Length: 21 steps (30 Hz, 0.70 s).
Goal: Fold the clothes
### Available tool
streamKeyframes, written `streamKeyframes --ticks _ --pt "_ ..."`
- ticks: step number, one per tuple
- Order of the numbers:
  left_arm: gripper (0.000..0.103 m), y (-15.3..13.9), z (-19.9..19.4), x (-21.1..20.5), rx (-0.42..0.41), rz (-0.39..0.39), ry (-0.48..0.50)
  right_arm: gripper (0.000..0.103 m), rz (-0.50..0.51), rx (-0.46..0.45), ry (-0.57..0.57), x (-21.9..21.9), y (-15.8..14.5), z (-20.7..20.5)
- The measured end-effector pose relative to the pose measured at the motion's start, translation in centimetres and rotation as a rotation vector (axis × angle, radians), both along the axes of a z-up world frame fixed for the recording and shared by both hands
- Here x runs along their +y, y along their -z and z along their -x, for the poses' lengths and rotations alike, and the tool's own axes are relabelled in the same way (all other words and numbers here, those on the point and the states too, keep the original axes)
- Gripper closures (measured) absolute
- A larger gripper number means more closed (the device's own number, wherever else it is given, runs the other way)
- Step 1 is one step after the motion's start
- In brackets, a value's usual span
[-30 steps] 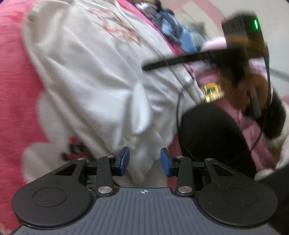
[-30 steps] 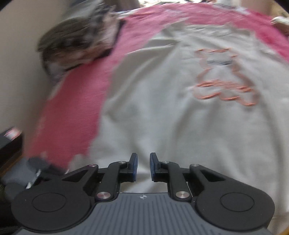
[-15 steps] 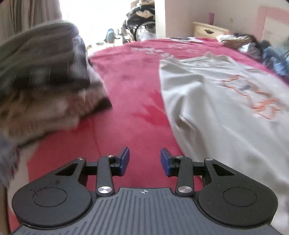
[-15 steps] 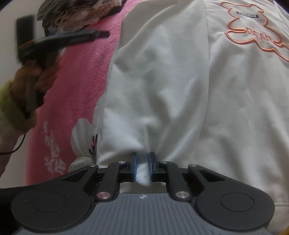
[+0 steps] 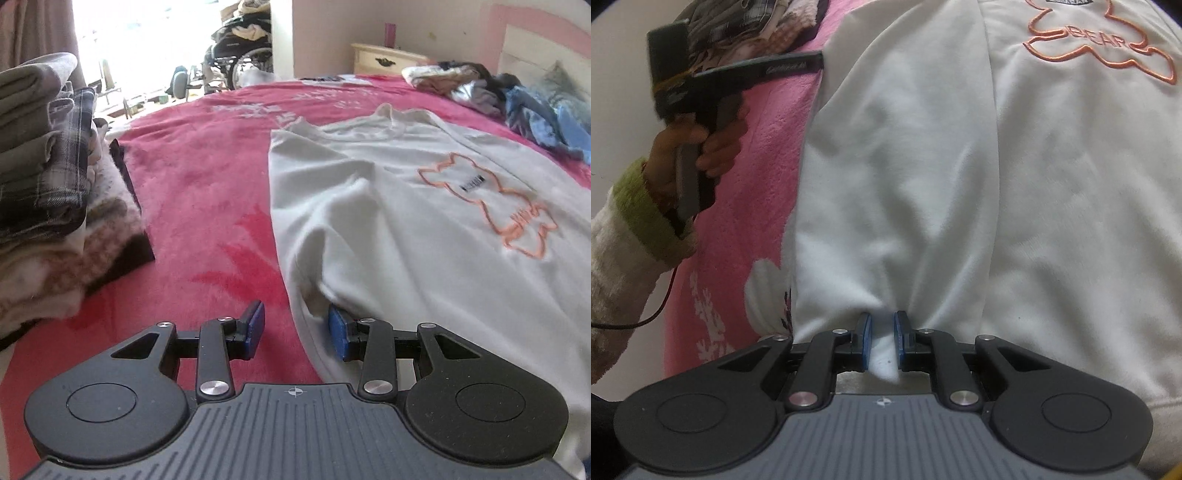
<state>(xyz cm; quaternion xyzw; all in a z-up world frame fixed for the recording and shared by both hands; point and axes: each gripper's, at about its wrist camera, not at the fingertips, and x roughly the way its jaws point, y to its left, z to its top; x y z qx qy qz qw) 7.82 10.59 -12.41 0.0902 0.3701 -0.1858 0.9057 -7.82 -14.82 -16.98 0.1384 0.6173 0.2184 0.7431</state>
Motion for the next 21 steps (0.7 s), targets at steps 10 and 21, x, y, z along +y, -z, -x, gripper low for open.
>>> streamKeyframes --ticks 10,21 --pt "0.061 0.6 -1.9 1.7 -0.042 0.060 -0.096 0.090 0.011 0.001 0.017 1.0 -0.1 0.3" --pt "0.053 0.4 -3.6 7.2 0.130 0.304 -0.143 0.091 0.029 -0.012 0.048 0.6 -0.4 0.5"
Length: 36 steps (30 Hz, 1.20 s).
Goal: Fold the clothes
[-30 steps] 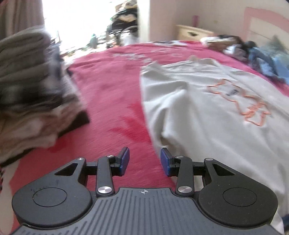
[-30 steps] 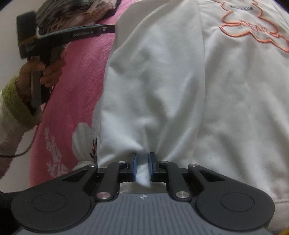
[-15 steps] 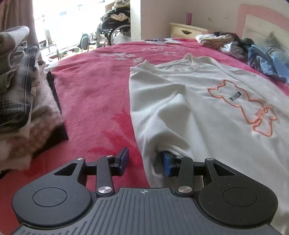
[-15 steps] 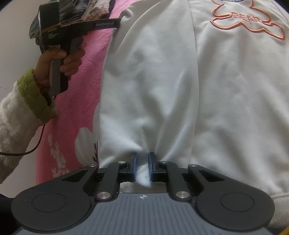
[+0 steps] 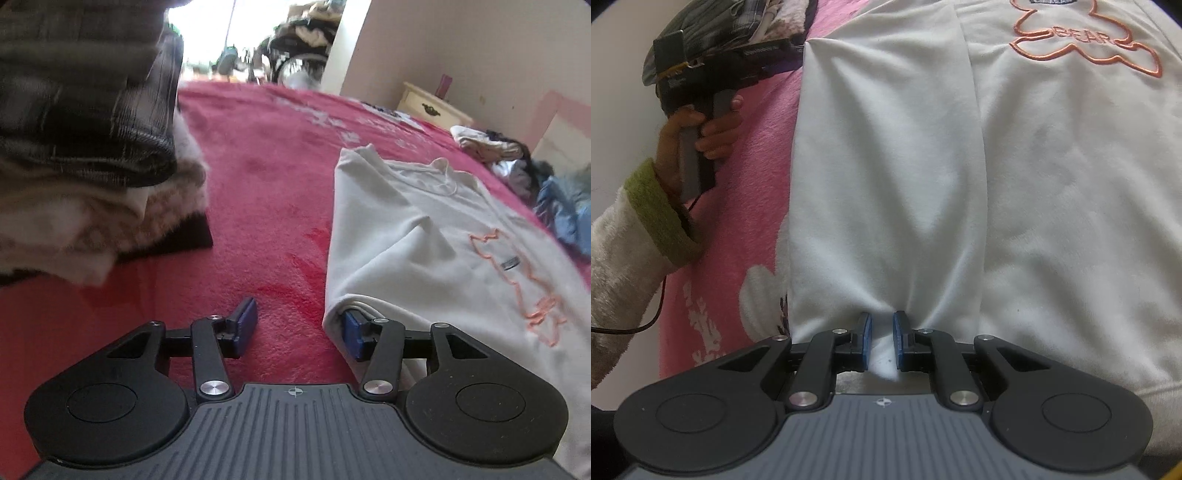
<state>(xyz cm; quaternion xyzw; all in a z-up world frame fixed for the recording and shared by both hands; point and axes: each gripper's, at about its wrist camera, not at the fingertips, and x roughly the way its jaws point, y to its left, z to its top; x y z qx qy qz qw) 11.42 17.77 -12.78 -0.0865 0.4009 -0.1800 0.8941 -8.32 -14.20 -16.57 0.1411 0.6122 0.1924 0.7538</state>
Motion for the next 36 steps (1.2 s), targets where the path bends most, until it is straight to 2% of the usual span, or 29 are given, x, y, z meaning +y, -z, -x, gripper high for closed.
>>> streamKeyframes --ticks 3,8,10,12,14,20,24,27,29,32,36 --pt "0.053 -0.9 0.1 0.9 0.031 0.049 0.016 0.091 0.010 -0.015 0.007 0.2 0.0 0.3" --pt "0.053 -2.4 2.2 1.5 -0.030 -0.036 0.011 0.092 0.005 -0.023 0.026 0.2 0.1 0.5" --pt "0.053 -2.7 2.3 2.6 -0.026 -0.040 -0.017 0.093 0.005 -0.031 0.031 0.1 0.1 0.6" --pt "0.054 -2.9 2.4 3.5 -0.004 -0.019 -0.048 0.093 0.003 -0.035 0.038 0.1 0.1 0.7" --pt "0.055 -3.5 3.1 3.3 -0.009 -0.011 -0.032 0.093 0.005 -0.041 0.043 0.0 0.1 0.8" --pt "0.055 -5.8 5.4 -0.9 -0.100 0.088 0.075 0.097 0.050 -0.082 0.034 0.8 -0.4 1.3" --pt "0.055 -4.4 4.0 -3.9 -0.095 0.039 0.112 0.098 0.065 -0.097 0.047 1.6 -0.5 2.1" --pt "0.056 -1.7 2.0 -4.1 -0.034 -0.054 0.062 0.099 0.074 -0.097 0.058 1.8 -0.7 2.7" --pt "0.056 -0.7 1.4 -3.6 0.000 -0.081 0.032 0.099 0.084 -0.094 0.058 1.7 -1.0 3.0" --pt "0.056 -1.6 1.8 -2.5 -0.001 -0.036 0.029 0.096 0.103 -0.118 0.050 1.7 -2.4 3.0" --pt "0.054 -4.2 2.8 -2.5 -0.088 0.009 0.067 0.095 0.118 -0.176 0.041 1.7 -4.7 2.4"
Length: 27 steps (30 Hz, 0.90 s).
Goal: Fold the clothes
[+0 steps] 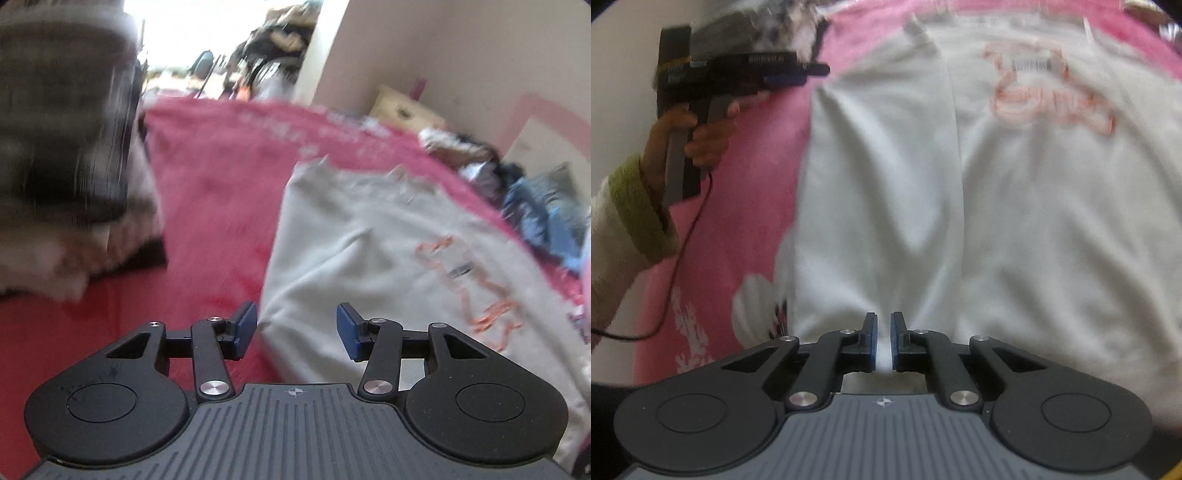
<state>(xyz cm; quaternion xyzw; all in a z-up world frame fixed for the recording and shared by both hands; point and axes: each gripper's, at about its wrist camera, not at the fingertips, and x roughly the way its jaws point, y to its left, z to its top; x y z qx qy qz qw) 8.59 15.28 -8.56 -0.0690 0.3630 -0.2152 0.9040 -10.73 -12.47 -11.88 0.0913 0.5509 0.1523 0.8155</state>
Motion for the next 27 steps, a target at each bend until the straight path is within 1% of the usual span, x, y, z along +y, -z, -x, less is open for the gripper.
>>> streamKeyframes --ticks 3,6,8,10,11,14,15,19,22,24,27 --pt "0.054 -0.5 -0.8 -1.7 -0.017 0.015 0.038 0.095 -0.016 -0.012 0.007 0.6 0.1 -1.3" --pt "0.055 0.4 -2.9 -4.3 -0.002 0.015 0.052 0.095 -0.022 0.028 -0.015 1.3 1.6 -1.4" --pt "0.055 1.3 -4.7 -6.0 0.009 0.010 0.054 0.095 -0.008 0.059 -0.042 2.4 2.6 -0.8" --pt "0.055 2.3 -7.0 -7.5 0.018 -0.015 0.043 0.095 -0.001 0.067 -0.055 2.7 2.9 0.0" --pt "0.055 2.9 -8.3 -7.9 0.036 -0.021 0.029 0.095 -0.009 0.073 -0.048 2.6 3.0 0.2" --pt "0.056 4.9 -11.9 -8.6 0.087 -0.022 -0.036 0.098 -0.034 0.098 -0.021 1.9 3.1 0.4" --pt "0.056 5.1 -12.6 -8.8 0.086 -0.023 -0.050 0.100 -0.039 0.105 -0.014 1.7 3.1 0.3" --pt "0.055 5.2 -15.1 -10.0 0.060 -0.032 -0.091 0.100 -0.055 0.122 -0.012 1.2 3.4 0.2" --pt "0.055 5.2 -16.9 -10.7 0.054 -0.068 -0.095 0.100 -0.069 0.137 -0.016 1.0 3.8 -0.2" --pt "0.056 4.8 -17.7 -10.6 0.062 -0.071 -0.100 0.100 -0.083 0.146 -0.014 0.8 4.0 -0.4" --pt "0.058 2.6 -16.2 -9.7 0.022 -0.047 -0.066 0.100 -0.109 0.151 -0.006 0.4 4.2 -0.2"
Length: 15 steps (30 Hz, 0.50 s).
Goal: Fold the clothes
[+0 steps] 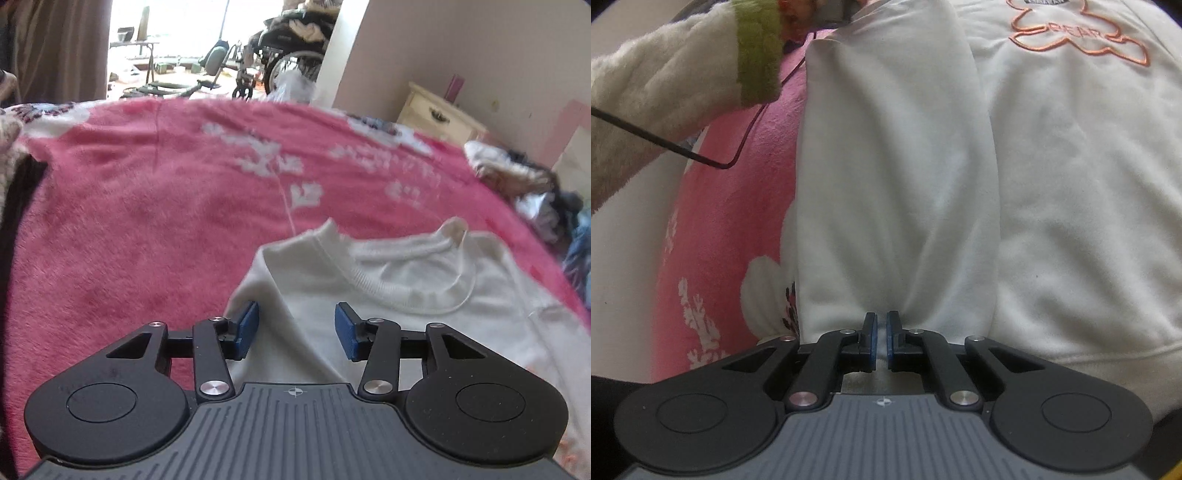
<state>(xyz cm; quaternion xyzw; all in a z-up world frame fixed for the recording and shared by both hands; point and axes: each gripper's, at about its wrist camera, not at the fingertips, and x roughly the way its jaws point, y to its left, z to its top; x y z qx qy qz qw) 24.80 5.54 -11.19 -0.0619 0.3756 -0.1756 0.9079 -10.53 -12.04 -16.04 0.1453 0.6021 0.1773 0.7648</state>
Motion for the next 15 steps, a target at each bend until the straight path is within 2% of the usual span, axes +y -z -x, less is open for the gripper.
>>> streamKeyframes --ticks 3,5,8,12,15 --pt "0.057 -2.4 2.2 1.0 -0.038 0.019 0.047 0.100 -0.034 0.017 0.012 -0.5 -0.2 -0.1" --pt "0.056 -4.2 5.5 2.1 -0.060 0.034 0.097 0.095 -0.060 0.018 0.027 -0.9 -1.2 -0.1" --pt "0.055 -5.7 10.6 3.8 -0.058 0.031 0.159 0.095 -0.083 -0.025 0.036 -1.4 -3.6 -0.3" --pt "0.055 -5.8 18.0 5.2 -0.024 -0.004 0.266 0.095 -0.098 -0.054 0.030 -1.0 -5.0 0.0" --pt "0.055 -3.8 22.4 4.8 0.070 -0.012 0.361 0.095 -0.057 -0.026 -0.001 0.5 -3.8 0.9"
